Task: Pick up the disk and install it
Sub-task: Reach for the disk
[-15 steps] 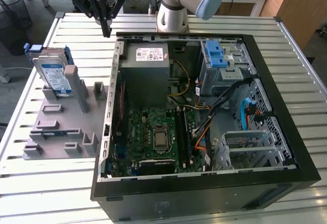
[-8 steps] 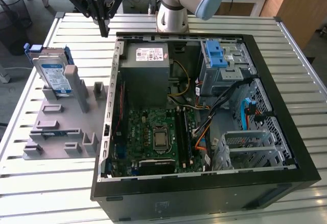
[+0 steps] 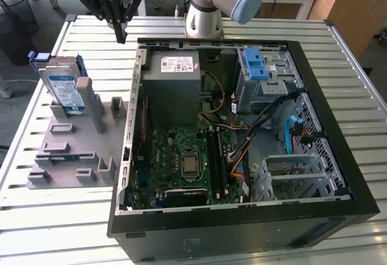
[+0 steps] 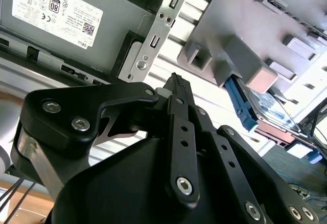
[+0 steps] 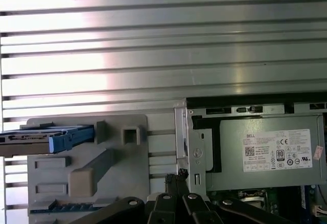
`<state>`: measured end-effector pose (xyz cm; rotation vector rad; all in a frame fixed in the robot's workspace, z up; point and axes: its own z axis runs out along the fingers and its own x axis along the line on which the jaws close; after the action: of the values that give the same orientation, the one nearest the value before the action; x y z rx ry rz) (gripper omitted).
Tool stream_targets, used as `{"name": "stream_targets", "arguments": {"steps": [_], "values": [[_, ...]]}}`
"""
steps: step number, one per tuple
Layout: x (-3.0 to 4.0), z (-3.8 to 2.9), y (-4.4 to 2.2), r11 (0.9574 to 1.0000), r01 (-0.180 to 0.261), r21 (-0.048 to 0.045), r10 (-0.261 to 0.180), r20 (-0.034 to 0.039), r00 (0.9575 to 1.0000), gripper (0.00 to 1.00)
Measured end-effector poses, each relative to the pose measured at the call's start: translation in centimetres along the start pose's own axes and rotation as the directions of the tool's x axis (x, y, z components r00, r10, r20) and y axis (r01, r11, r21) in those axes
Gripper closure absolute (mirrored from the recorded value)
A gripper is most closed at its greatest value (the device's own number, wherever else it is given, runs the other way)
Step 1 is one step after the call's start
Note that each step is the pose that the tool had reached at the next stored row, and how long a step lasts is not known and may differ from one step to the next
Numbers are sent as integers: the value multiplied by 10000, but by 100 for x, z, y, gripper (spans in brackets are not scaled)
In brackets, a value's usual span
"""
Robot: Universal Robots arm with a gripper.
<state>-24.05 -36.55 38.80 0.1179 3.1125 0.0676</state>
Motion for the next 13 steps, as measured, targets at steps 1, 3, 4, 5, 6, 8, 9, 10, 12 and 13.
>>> {"name": "stream_targets", "arguments": {"steps": [1,3,4,5,6,8,9,10,12,13], "values": [[8,0,1,10000,0,0,0,0,10000,89],[23,1,3,10000,0,0,0,0,10000,89],[31,1,3,10000,-1,0,1,-1,10000,89],[39,2,3,10000,-1,0,1,0,10000,89],[46,2,3,10000,-1,0,1,0,10000,89],[62,3,3,10000,-1,-1,1,0,10000,89],[70,3,3,10000,-1,-1,1,0,10000,89],[80,4,3,10000,-1,0,1,0,10000,89],[98,4,3,10000,-1,0,1,0,10000,89],[106,4,2,10000,-1,1,1,-1,10000,89]]}}
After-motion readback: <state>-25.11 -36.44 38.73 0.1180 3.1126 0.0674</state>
